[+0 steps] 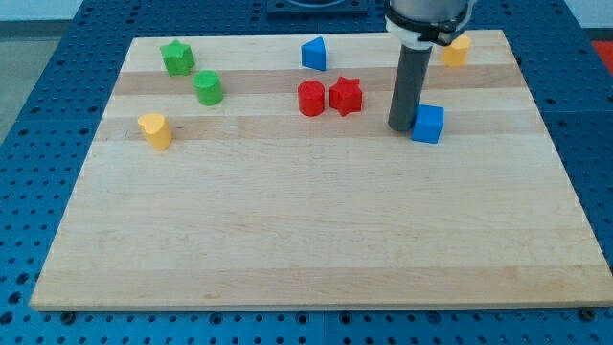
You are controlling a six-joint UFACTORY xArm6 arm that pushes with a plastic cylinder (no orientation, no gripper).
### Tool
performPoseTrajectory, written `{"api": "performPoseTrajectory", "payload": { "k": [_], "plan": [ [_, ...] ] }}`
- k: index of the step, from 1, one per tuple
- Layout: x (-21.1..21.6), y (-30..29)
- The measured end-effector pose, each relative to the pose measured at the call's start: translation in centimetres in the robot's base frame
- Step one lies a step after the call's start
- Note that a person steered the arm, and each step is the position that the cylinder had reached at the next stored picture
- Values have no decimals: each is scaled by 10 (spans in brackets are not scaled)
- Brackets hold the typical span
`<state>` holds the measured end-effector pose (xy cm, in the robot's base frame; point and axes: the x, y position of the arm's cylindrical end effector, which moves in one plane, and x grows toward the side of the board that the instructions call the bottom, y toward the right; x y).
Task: Push the blue cube to the right center of the board
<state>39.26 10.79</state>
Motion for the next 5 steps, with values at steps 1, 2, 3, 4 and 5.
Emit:
{"api": "performPoseTrajectory", "payload": {
  "k": [1, 2, 3, 4, 5],
  "plan": [
    [12, 4],
    [9, 24],
    [-2, 42],
    [-8, 46],
    [-8, 46]
  ]
}}
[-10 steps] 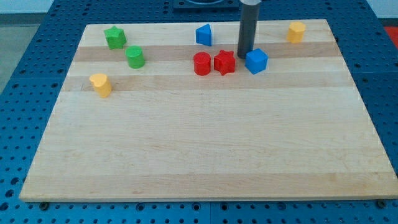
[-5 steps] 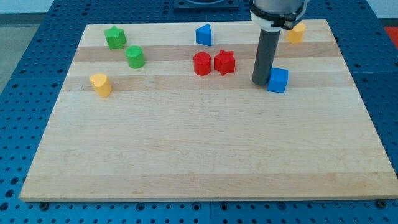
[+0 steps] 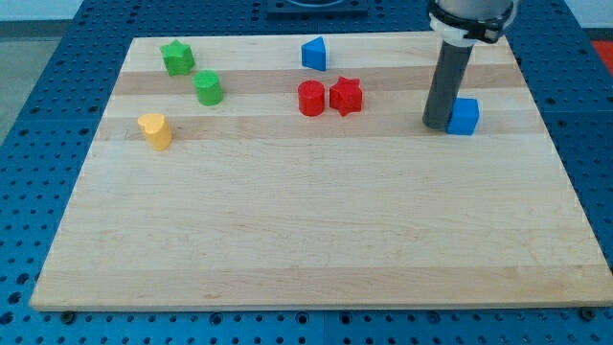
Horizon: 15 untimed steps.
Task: Push the blue cube to the right center of the board
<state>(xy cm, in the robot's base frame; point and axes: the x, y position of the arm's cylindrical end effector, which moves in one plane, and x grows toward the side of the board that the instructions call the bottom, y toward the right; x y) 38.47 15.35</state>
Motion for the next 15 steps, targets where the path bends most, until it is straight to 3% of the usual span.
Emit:
{"api": "performPoseTrajectory", "payload": {
  "k": [15],
  "plan": [
    [-28, 66]
  ]
}}
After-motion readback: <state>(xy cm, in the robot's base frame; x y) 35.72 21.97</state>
